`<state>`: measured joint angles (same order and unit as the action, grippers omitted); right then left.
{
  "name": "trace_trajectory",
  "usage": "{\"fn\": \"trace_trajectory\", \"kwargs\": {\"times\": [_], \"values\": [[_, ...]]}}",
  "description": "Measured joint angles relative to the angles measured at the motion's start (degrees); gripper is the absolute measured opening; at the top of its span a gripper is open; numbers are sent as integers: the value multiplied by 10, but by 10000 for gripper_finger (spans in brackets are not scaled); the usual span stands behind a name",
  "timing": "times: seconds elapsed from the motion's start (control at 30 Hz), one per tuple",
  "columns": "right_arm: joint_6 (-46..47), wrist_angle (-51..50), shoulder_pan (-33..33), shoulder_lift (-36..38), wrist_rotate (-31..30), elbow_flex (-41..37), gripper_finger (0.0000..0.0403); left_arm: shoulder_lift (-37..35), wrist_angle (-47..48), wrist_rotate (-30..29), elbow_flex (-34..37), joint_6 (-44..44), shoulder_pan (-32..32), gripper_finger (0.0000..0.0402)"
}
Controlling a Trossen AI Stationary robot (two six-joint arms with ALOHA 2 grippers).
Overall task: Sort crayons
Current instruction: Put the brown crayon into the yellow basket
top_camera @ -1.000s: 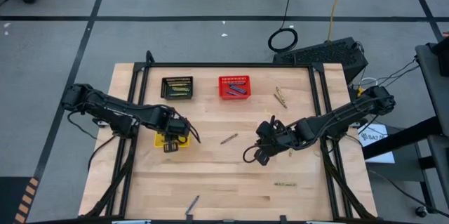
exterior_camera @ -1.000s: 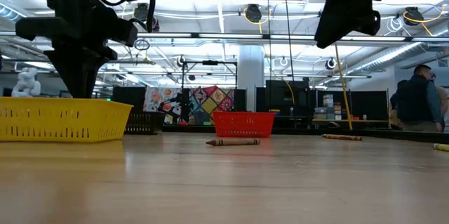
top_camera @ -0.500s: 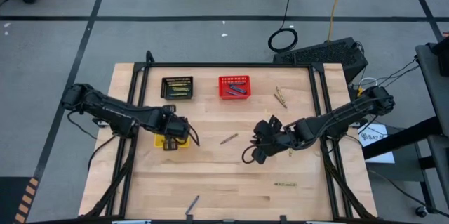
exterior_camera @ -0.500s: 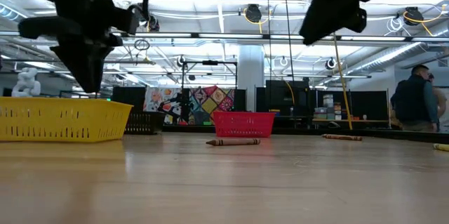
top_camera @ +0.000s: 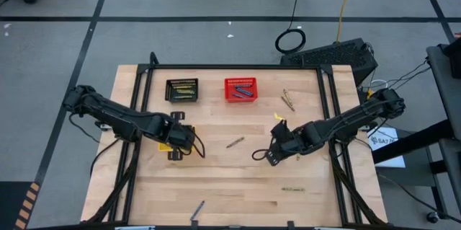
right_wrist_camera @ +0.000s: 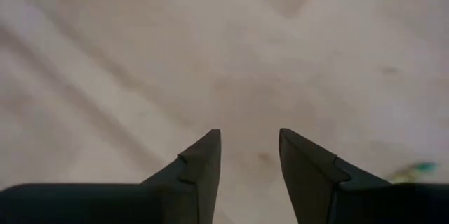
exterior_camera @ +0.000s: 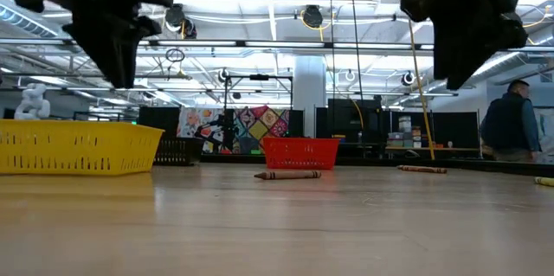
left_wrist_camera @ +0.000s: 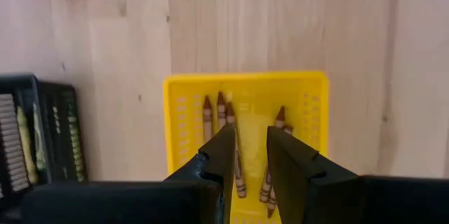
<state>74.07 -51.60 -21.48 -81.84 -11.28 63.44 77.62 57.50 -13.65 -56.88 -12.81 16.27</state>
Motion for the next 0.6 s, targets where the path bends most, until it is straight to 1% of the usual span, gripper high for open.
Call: {"fn": "trace_trajectory", "kwargs": {"times": [0.17,0.27,0.43,0.6], "values": [[24,-94,22,0,-69,0,132,0,-6,-2,-17,38,0,77],[36,-111,41,0,-70,0,132,0,-20,-3,-17,57,0,77],[-2,-98,64,-1,-66,-7,132,0,-19,-3,-17,46,0,77],[-31,-101,102,-1,-66,-7,132,0,-33,-4,-17,47,0,77]]}}
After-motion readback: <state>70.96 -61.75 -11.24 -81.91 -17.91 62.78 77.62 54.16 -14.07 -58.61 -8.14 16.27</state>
